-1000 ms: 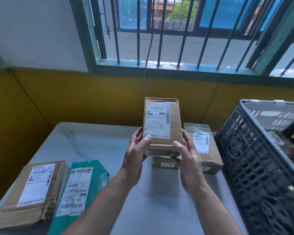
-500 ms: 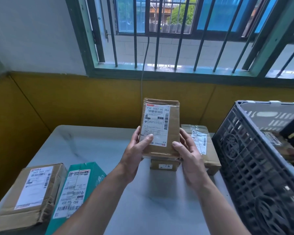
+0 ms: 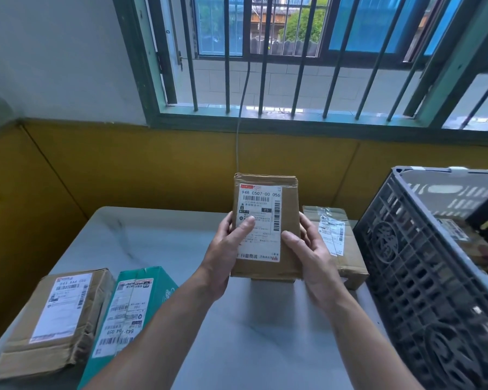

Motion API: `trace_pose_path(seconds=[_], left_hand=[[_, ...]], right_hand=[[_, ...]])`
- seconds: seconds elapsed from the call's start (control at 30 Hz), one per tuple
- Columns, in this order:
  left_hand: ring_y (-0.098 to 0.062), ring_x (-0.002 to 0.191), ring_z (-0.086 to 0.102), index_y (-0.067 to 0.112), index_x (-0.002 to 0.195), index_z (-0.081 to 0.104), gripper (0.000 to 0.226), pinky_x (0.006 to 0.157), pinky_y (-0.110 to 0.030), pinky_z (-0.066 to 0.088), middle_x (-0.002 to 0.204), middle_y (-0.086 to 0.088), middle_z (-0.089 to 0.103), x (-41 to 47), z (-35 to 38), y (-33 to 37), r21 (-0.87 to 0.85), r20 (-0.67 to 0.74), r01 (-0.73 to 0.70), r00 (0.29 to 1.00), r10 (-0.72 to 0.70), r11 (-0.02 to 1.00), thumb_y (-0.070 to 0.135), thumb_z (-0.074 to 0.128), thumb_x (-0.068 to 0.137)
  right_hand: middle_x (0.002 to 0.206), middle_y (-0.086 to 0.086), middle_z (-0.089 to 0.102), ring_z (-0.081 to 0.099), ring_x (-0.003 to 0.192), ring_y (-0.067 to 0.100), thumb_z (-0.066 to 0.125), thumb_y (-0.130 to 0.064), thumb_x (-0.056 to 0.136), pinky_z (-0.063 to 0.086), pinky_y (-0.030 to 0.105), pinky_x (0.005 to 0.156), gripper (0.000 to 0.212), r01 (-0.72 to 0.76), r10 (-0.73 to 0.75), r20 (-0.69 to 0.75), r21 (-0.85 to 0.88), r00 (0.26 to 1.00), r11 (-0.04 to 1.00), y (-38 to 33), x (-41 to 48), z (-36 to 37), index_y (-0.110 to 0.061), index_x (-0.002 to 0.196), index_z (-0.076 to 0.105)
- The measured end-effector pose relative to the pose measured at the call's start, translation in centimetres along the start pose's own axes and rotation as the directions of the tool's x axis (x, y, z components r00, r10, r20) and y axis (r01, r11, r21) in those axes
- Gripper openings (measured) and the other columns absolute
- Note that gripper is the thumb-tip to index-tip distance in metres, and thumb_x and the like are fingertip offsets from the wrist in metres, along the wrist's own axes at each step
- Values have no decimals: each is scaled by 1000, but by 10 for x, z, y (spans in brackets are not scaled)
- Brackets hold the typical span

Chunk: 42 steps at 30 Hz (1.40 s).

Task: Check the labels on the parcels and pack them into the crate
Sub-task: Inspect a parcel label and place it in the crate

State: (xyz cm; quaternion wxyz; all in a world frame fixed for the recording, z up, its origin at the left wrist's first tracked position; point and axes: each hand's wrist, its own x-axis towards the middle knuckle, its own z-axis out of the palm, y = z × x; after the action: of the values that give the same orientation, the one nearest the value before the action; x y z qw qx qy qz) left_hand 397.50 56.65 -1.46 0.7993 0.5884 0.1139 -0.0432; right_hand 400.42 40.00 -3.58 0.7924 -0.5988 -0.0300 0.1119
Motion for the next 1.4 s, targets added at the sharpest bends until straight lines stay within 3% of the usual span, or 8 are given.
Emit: trace_pose_path(seconds=[0.1,0.33,0.5,0.67,0.93,1.1,1.3,1.4], left_hand=[[-26,108,73,28,138,53,42,82,-38,63,120,-6,74,-2,1,-4,15,19,-6,1000,6,1000,34,62,97],[-25,101,76,26,131,56,50,74,-34,63,111,-4,77,-2,4,3,6,-8,-49,999,49,999,47,65,86],[-21,99,76,29,132,55,51,74,-31,61,110,-2,77,-4,5,-1,41,29,-72,997,71,997,45,65,84],[-26,114,70,41,155,27,67,92,-47,60,127,-4,70,-1,8,-3,98,18,-129,992,128,987,35,63,99],[-24,103,74,26,135,47,69,88,-47,62,111,-3,77,0,11,-6,97,-135,-99,985,112,990,62,66,80],[-23,103,74,30,139,46,43,87,-46,62,111,-3,77,3,13,-7,118,-121,-124,983,138,985,44,58,100],[-28,105,73,32,140,46,47,90,-49,60,115,-9,75,0,19,-2,95,-140,-144,978,157,985,50,54,98],[-26,107,72,28,140,48,35,78,-37,61,118,-11,73,1,17,-2,60,-148,-121,981,129,991,34,51,105]], right_hand=[[134,-2,67,66,120,23,77,-37,77,55,47,99,80,1,-1,-12,10,1000,1000,-6,3,1,-31,149,43],[131,-4,68,69,116,18,81,-33,77,60,34,87,78,-3,3,-2,-15,1000,1000,-4,-2,2,-33,147,44],[128,5,70,70,113,22,72,-33,85,58,42,92,64,13,-13,-59,-8,998,1000,-12,0,7,-25,145,49],[121,5,74,73,107,21,64,-17,97,60,37,88,45,51,-55,-110,-43,992,998,-16,0,9,-21,141,55],[122,8,72,70,112,25,70,-26,94,56,48,97,36,61,-80,-183,-109,980,992,-21,-3,16,-27,129,62],[119,5,73,68,114,21,71,-29,92,55,47,99,33,91,-123,-223,-149,967,985,-22,-4,19,-23,124,63],[109,-2,74,70,107,15,71,-30,93,57,33,91,14,100,-156,-270,-210,950,973,-24,-2,20,-28,104,65],[107,1,74,70,106,20,68,-21,94,57,35,90,12,83,-131,-277,-179,952,980,-23,-3,19,-25,106,65]])
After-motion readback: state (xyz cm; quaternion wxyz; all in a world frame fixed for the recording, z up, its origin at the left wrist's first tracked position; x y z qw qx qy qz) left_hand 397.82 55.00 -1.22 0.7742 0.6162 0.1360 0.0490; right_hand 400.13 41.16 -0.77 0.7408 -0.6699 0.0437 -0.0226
